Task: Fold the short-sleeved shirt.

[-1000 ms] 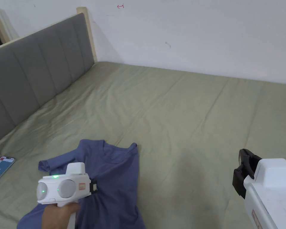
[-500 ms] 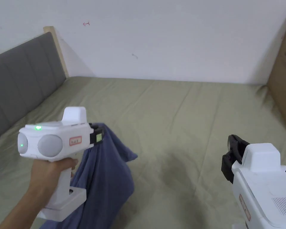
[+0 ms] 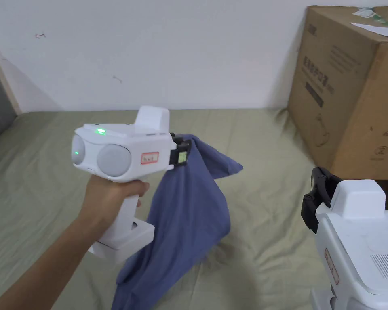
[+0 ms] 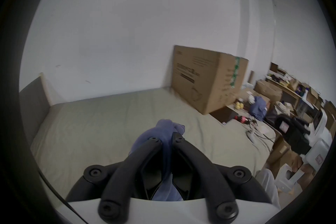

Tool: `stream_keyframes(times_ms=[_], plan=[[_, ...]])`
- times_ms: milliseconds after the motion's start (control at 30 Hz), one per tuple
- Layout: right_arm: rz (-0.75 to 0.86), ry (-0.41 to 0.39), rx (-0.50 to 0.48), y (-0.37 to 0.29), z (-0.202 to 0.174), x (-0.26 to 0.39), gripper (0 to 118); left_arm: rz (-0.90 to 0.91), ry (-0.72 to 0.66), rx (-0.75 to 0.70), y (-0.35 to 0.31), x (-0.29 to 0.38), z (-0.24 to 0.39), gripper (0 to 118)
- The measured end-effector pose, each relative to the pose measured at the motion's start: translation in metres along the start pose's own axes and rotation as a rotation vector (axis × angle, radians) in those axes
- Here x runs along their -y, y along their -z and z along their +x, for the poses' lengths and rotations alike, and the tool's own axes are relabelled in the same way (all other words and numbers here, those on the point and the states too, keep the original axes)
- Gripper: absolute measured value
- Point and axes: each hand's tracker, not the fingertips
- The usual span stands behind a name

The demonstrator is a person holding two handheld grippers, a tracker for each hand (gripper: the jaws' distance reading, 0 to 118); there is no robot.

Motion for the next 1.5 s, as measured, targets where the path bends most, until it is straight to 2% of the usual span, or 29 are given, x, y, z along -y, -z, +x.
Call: stream_keyframes(times_ms=[233, 467, 667, 767, 800, 833, 900, 967, 1000, 1300, 1500], plan=[[-0.033, 0.008, 0.064, -0.002, 0.027, 0.010, 0, -0.169, -0.005, 0.124, 0.071, 0.068, 0.049, 4], [-0.070, 0.011, 0.069, 0.002, 0.029, 0.022, 0, -0.428, -0.063, 0.133, 0.118, 0.162, 0.053, 4], [-0.098, 0.032, 0.054, 0.004, 0.022, 0.032, 0, -0.639, 0.008, 0.017, 0.152, 0.226, 0.046, 4], [-0.106, 0.029, 0.045, 0.004, 0.018, 0.033, 0, -0.642, -0.016, -0.016, 0.161, 0.239, 0.040, 5], [-0.106, 0.027, 0.043, 0.004, 0.017, 0.033, 0, -0.628, -0.041, -0.022, 0.158, 0.236, 0.039, 9], [-0.106, 0.026, 0.042, 0.003, 0.017, 0.032, 0, -0.614, -0.066, -0.021, 0.156, 0.232, 0.038, 19], [-0.104, 0.023, 0.043, 0.003, 0.017, 0.031, 0, -0.593, -0.088, -0.023, 0.145, 0.223, 0.037, 59], [-0.100, 0.022, 0.044, 0.002, 0.017, 0.028, 0, -0.524, -0.128, -0.034, 0.131, 0.209, 0.034, 110], [-0.098, 0.024, 0.046, 0.002, 0.017, 0.026, 0, -0.488, -0.144, -0.038, 0.123, 0.200, 0.031, 116], [-0.055, 0.025, 0.061, -0.001, 0.015, 0.007, 0, 0.024, -0.144, -0.191, 0.012, 0.107, 0.009, 117], [-0.030, 0.029, 0.060, 0.000, 0.011, -0.003, 0, 0.267, -0.087, -0.353, -0.040, 0.092, -0.009, 112]])
